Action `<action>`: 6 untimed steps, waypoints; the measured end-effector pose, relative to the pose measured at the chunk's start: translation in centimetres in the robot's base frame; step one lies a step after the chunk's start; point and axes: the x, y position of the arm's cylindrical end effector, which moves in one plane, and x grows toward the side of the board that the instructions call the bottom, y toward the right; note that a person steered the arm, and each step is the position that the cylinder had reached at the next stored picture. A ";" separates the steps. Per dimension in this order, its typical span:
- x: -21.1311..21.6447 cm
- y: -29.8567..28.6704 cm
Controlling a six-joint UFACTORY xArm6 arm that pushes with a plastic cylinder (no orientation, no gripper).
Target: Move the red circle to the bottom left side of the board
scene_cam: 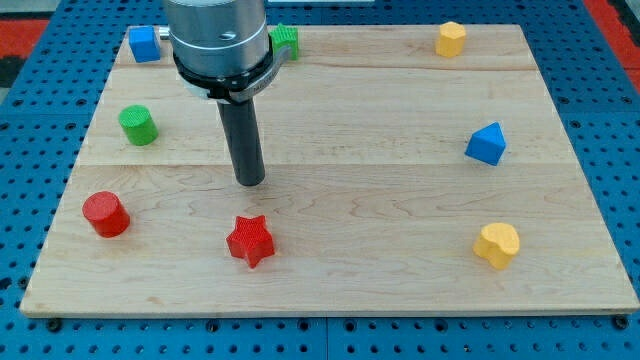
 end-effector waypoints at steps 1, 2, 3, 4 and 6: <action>0.0 -0.1; -0.3 -1.0; 0.4 -6.2; 2.7 -14.1; 3.4 -15.1</action>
